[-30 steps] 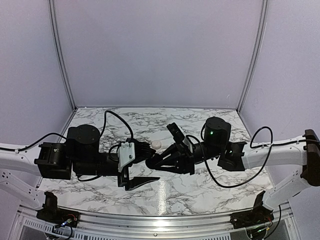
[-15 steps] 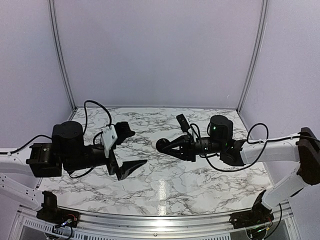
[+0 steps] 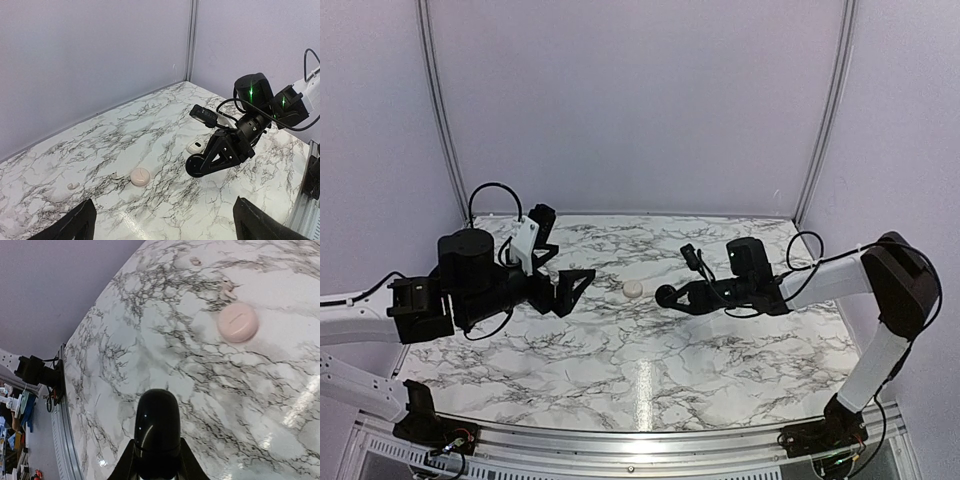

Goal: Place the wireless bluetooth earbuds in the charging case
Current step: Place the charging case with the earbuds at the center of the board, then pick up the charging case from the center of the board.

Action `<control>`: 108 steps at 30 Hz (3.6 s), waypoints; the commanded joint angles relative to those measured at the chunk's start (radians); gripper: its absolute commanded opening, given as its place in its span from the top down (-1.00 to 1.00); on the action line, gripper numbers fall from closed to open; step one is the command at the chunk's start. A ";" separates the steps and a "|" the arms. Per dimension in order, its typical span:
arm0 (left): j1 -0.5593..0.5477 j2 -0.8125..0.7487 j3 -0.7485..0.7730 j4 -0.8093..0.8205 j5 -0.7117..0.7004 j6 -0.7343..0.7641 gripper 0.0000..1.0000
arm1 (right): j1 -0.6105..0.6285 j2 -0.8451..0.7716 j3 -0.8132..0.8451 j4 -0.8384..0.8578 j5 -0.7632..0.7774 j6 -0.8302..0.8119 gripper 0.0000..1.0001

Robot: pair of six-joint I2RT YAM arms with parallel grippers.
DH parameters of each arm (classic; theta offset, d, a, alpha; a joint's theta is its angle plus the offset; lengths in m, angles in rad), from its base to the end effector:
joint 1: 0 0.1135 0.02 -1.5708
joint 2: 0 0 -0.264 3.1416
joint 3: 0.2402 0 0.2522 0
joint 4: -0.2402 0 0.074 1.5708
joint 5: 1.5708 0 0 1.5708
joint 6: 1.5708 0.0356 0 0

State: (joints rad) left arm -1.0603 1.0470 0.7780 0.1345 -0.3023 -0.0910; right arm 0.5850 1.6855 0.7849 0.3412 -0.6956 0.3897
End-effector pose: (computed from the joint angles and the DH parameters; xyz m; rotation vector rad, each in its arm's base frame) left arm 0.1300 -0.2104 0.3204 0.5990 1.6291 -0.5986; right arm 0.2669 0.2042 0.1673 -0.6613 2.1705 1.2895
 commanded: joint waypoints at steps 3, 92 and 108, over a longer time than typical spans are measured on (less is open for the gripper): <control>0.013 0.038 0.009 -0.006 -0.027 -0.071 -0.98 | -0.108 -0.015 0.002 -0.105 0.048 0.011 1.00; 0.222 -0.031 -0.073 -0.006 0.109 -0.137 -0.98 | 0.091 0.607 0.797 -0.491 0.344 -0.677 -0.21; 0.223 -0.077 -0.136 0.040 0.148 -0.061 -0.92 | 0.118 0.408 0.656 -0.548 0.240 -0.538 0.43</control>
State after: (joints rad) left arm -0.8433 1.0126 0.6804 0.1234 -0.1902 -0.2161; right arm 0.6930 2.2219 1.5017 -0.1432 -0.3450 -0.2619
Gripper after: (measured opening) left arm 0.975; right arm 0.520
